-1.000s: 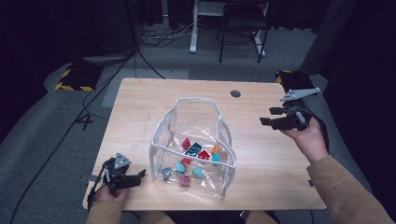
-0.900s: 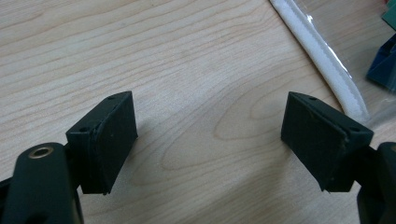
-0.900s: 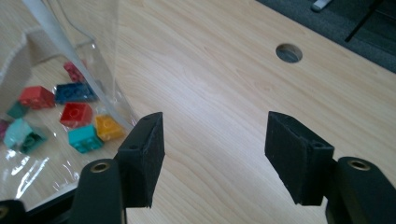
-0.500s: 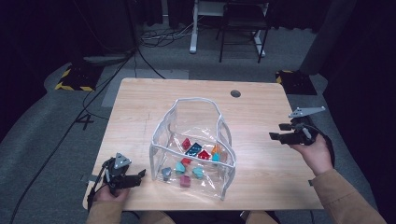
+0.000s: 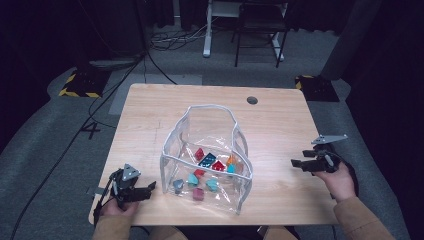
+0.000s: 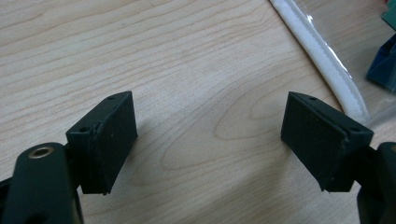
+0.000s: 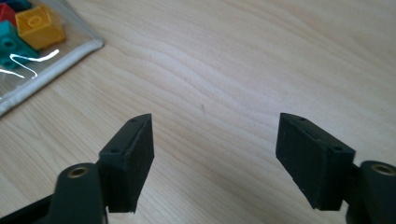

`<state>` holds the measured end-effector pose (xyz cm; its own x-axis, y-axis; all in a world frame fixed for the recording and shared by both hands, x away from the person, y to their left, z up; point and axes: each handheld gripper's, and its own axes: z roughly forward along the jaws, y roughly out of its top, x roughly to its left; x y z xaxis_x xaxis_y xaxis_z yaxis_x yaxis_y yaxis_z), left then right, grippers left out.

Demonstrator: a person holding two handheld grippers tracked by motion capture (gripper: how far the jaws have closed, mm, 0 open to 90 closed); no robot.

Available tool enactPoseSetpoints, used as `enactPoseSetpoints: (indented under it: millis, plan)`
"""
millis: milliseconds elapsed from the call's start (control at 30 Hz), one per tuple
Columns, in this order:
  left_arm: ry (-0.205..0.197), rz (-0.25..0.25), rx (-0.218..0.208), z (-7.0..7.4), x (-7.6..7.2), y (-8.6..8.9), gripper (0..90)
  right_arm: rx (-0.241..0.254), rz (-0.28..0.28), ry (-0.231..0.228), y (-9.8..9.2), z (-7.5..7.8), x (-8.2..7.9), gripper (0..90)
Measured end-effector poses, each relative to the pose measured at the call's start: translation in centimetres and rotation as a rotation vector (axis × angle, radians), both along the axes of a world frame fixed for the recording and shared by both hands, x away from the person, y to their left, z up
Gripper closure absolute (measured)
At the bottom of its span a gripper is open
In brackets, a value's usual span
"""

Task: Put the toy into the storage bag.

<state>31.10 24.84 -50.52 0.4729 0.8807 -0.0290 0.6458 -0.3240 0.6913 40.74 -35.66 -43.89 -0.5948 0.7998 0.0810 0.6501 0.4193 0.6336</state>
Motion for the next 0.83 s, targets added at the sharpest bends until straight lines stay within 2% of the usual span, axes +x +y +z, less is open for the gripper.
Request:
enactPoseSetpoints:
  millis: [167, 367, 500, 533, 633, 700, 733, 767, 833]
  plan:
    - [0.000, 0.000, 0.000, 0.0, 0.0, 0.0, 18.7, 0.010, -0.014, -0.017, -0.2, -2.3, -0.5, 20.1]
    - [0.000, 0.000, 0.000, 0.0, 0.0, 0.0, 18.8, 0.022, 0.001, 0.014, 0.0, -4.9, -0.9, 17.6]
    - [0.000, 0.000, 0.000, 0.0, 0.0, 0.0, 18.7, -0.001, 0.036, -0.137, 0.2, -6.3, -1.6, 12.4]
    - [0.000, 0.000, 0.000, 0.0, 0.0, 0.0, 18.7, 0.014, 0.050, -0.162, 0.2, -6.6, -1.7, 11.3]
    - [0.000, 0.000, 0.000, 0.0, 0.0, 0.0, 18.6, 0.017, 0.068, -0.160, 0.1, -6.6, -1.7, 11.1]
    - [0.001, -0.002, 0.002, 0.0, 0.0, 0.0, 18.6, 0.019, 0.122, -0.156, -0.2, -6.6, -1.5, 9.7]
    - [0.000, 0.000, 0.000, 0.0, 0.0, 0.0, 18.6, 0.022, 0.160, -0.155, -0.5, -6.6, -1.4, 8.3]
    - [0.000, 0.000, 0.000, 0.0, 0.0, 0.0, 18.6, 0.023, 0.225, -0.150, -0.9, -6.6, -1.1, 6.1]
    - [0.000, -0.001, 0.001, 0.0, 0.0, 0.0, 18.6, 0.026, 0.283, -0.147, -1.3, -6.6, -1.0, 5.7]
